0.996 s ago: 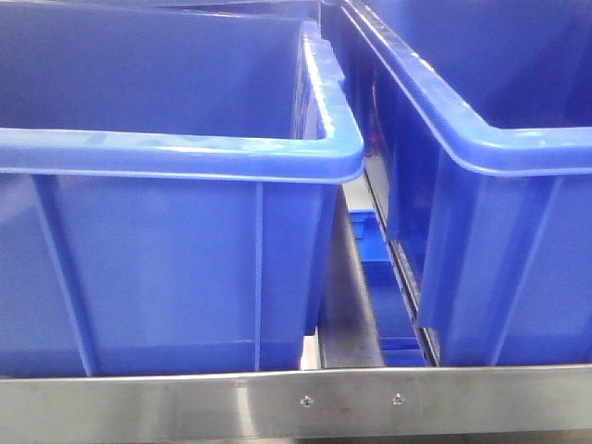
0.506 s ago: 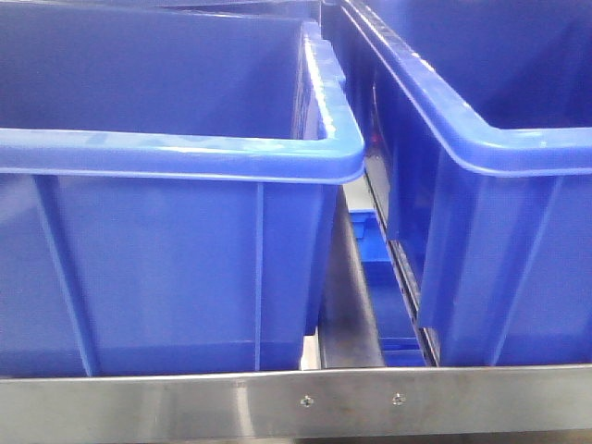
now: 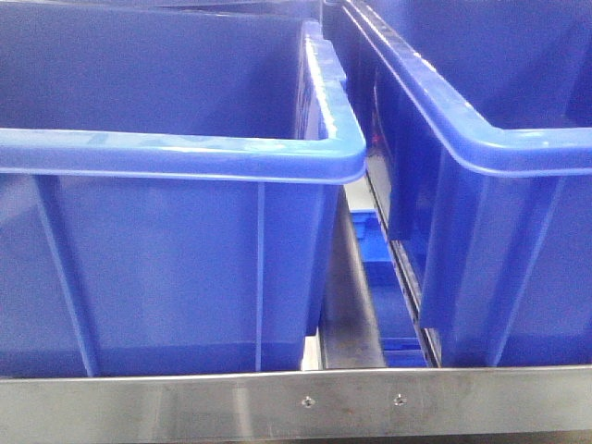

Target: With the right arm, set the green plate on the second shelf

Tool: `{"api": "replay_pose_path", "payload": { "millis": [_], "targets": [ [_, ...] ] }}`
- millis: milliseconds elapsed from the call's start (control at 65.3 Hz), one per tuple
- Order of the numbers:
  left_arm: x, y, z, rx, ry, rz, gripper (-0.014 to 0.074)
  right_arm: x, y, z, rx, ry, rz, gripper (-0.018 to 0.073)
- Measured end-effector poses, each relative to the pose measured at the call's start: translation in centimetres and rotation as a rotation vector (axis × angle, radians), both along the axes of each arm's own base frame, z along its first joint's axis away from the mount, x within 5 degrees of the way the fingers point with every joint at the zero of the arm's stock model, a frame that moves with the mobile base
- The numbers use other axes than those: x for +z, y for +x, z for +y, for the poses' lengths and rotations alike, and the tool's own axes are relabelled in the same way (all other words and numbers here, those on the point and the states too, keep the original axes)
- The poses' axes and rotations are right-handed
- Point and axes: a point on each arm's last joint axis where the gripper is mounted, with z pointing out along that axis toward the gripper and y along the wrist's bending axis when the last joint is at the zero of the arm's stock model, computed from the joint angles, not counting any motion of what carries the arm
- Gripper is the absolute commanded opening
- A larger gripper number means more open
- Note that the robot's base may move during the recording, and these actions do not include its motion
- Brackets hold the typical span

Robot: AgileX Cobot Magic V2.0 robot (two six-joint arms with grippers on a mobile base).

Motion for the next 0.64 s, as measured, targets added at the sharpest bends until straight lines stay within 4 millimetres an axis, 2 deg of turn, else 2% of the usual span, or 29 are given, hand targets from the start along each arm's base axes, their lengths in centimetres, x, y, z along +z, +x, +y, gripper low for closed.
{"api": "replay_pose_path", "payload": {
  "millis": [643],
  "targets": [
    [0.0,0.0,0.0,0.0,0.0,0.0,0.013,0.0,0.0,0.0,0.0,0.0,0.0,0.0048]
  ]
}}
